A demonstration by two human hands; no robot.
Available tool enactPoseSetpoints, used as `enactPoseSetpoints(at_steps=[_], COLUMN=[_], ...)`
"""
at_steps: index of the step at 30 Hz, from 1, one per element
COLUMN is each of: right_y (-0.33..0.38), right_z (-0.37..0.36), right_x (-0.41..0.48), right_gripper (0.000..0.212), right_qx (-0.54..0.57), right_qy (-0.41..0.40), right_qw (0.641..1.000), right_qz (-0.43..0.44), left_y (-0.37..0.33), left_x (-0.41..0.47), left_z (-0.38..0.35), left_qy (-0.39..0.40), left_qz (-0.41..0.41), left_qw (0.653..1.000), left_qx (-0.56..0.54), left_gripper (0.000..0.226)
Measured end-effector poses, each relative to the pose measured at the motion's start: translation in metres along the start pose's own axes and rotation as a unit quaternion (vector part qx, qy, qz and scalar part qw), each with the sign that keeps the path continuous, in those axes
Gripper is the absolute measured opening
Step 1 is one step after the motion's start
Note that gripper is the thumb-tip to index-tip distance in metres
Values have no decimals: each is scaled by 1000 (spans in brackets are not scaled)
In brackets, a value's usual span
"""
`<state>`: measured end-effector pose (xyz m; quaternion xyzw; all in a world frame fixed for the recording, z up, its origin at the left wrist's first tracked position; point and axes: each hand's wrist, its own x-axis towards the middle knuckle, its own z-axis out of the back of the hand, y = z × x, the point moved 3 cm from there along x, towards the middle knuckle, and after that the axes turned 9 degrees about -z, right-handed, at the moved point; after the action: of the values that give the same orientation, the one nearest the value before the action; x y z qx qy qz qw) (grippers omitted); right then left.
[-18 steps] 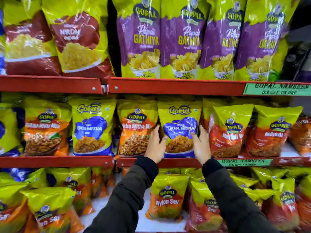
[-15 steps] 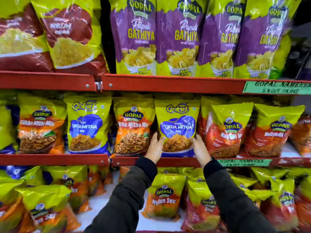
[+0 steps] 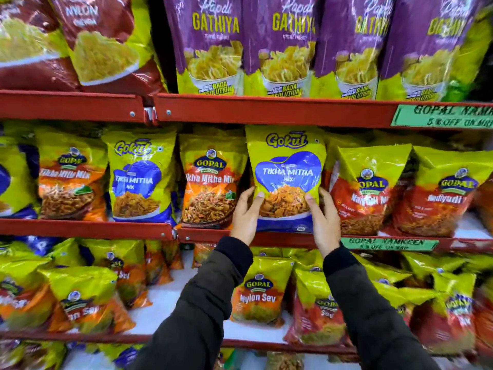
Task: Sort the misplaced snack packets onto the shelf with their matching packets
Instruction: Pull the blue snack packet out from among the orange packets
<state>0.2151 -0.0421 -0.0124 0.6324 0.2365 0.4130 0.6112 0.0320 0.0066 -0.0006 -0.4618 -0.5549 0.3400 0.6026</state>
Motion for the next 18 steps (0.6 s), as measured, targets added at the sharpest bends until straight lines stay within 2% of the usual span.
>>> enactPoseSetpoints(at_steps=[5,7,11,13,16,18], right_y=[-13,-27,-64,-78,-102,-118], right_z=[-4,-12,-34,-45,-66,-82], right_x=[-48,-68,-108,-126,-151,-169], right_gripper=[31,30,40,40,50,53], right_qx=[4,6,0,-24,-43,-71], right_qy=[-28,-23,43,81,123,147], right_qw=[999,999,999,996,991,984], right_qz=[25,23,1,-19,-42,-66], left_y=[21,34,67,84,110,128], left_x=[-40,-58,-95,-115,-141,-156], left_z=[26,42,85,109,143,165], left_qy=[-36,-53,-73,-78,-96,-106], left_qz=[-22,-16,26,48,100,127], left_qw=[999,998,996,996,990,986], left_qx=[-30,-37,-43,-20,0,13], left_gripper=[38,34,26,28,40,38])
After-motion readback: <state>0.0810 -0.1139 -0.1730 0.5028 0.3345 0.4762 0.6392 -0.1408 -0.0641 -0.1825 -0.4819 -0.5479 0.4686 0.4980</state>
